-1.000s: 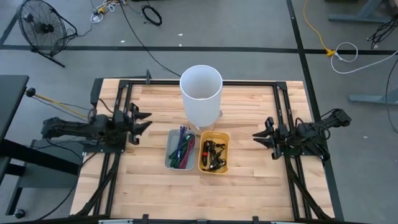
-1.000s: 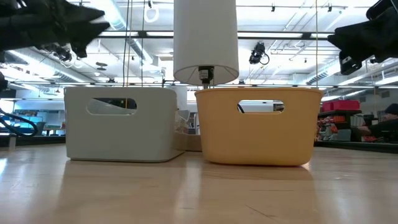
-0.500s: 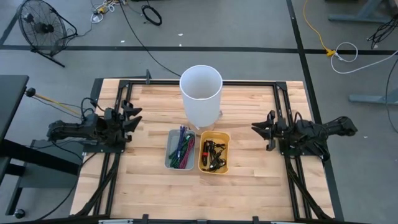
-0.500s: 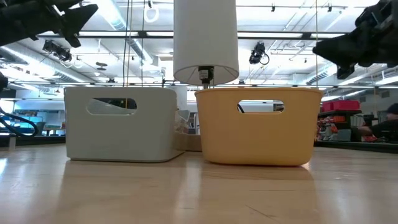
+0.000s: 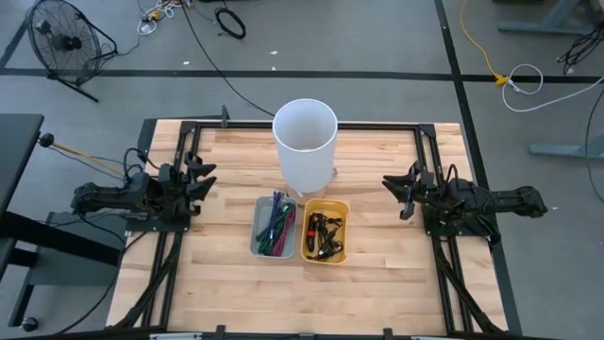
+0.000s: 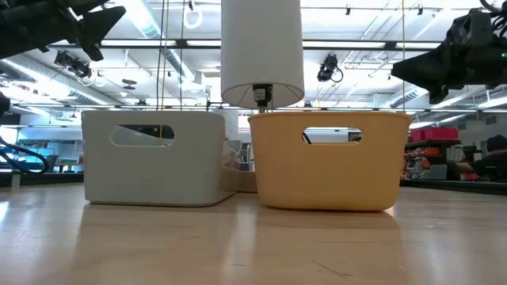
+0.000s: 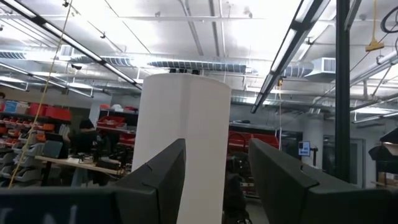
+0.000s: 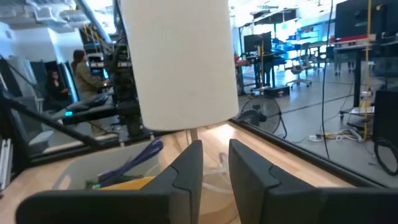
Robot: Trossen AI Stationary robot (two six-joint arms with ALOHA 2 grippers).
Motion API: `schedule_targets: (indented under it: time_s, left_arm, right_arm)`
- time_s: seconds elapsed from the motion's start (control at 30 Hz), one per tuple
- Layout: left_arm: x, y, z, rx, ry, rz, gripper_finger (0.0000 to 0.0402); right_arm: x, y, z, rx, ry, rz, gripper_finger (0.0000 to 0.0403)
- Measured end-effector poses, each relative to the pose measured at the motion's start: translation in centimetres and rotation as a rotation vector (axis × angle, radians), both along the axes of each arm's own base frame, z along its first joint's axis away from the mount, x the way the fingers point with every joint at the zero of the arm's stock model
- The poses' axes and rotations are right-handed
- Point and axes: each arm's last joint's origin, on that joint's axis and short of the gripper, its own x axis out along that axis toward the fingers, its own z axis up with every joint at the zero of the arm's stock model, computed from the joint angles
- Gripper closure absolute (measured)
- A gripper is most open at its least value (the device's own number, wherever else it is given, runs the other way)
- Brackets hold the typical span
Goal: Pick & Place USB Port
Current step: Return to Home Position
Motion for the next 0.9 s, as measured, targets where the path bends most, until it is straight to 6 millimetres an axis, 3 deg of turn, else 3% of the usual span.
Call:
schedule_targets:
  time_s: [0.9]
  left_arm:
    - [0.04, 0.41, -0.1, 0.001, 0.012, 0.05, 0.022]
  right_arm:
    - [0.05, -0.49, 0.03, 0.0, -0.003, -0.049, 0.0323]
